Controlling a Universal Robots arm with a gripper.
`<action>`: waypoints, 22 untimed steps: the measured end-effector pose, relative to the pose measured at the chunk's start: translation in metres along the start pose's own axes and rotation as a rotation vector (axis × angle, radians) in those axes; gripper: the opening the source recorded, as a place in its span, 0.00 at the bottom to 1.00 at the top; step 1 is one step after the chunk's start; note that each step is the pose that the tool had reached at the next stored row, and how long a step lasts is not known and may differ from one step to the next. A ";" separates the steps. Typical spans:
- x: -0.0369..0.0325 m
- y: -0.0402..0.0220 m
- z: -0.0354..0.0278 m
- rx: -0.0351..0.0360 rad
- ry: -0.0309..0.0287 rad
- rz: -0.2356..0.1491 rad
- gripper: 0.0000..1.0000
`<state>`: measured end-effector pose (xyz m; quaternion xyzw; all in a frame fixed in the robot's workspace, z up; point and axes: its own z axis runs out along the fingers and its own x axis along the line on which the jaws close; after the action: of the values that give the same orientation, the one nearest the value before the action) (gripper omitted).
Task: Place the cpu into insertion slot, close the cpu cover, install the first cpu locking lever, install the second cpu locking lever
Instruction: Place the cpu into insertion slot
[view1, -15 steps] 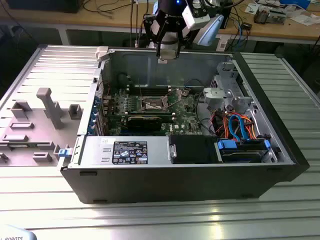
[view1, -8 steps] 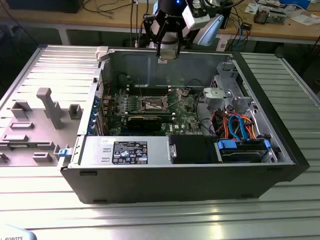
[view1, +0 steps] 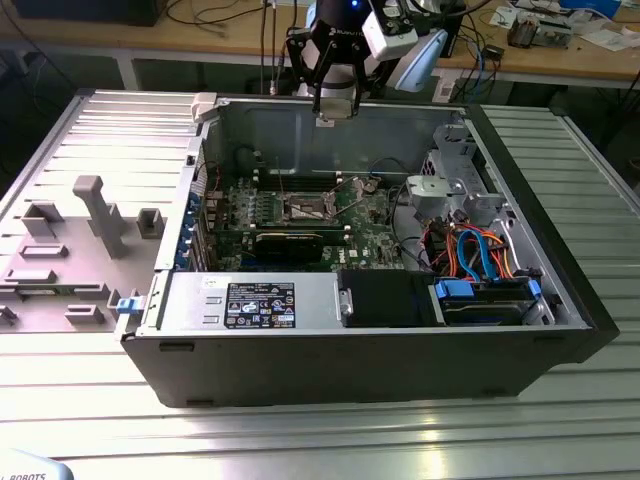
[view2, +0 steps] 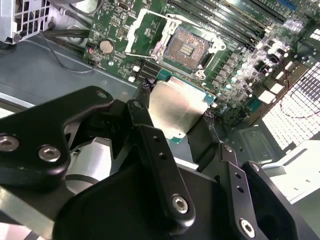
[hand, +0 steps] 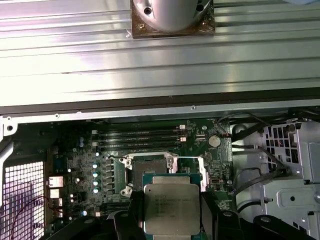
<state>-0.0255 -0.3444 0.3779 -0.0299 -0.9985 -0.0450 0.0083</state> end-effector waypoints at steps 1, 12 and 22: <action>0.0000 0.0000 0.0000 -0.0001 0.0000 0.000 0.54; 0.0000 0.0000 0.0000 0.0000 -0.0002 0.002 0.54; 0.0000 0.0000 0.0001 -0.0012 -0.0058 0.064 0.54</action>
<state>-0.0255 -0.3444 0.3778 -0.0622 -0.9970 -0.0452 0.0069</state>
